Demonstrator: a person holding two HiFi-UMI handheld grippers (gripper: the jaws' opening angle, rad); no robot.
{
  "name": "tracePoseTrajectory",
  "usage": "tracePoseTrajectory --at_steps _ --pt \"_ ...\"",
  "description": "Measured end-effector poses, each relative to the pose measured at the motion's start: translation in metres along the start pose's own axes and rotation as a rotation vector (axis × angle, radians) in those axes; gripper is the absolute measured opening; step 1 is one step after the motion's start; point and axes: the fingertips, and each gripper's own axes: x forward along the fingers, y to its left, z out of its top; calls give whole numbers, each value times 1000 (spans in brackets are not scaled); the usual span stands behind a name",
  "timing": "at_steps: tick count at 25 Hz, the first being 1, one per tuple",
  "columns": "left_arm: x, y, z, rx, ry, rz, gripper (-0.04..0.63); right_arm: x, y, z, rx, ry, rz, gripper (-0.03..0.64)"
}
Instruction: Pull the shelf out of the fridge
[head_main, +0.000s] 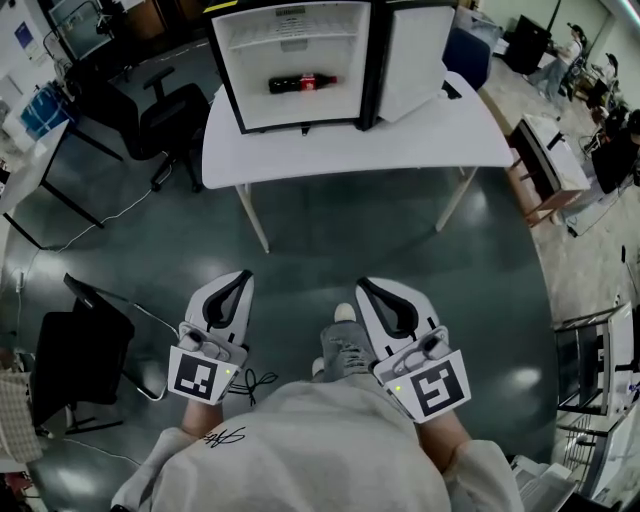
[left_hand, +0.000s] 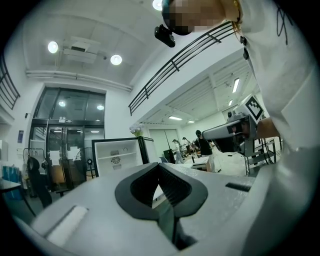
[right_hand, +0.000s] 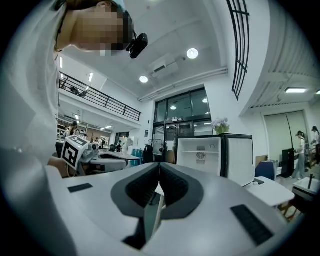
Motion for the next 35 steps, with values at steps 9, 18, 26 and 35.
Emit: tracePoseTrajectory --at_steps 9,18,26,35 --pt "23 19 -2 10 11 28 5 31 -18 -3 -25 7 46 14" --pt "63 44 -4 18 8 42 5 64 -53 0 -35 -1 53 14" --pt "97 62 -8 21 19 34 5 91 -86 -1 -21 -3 50 14" --pt "136 76 -6 38 25 32 5 116 -122 0 -26 -14 63 14"
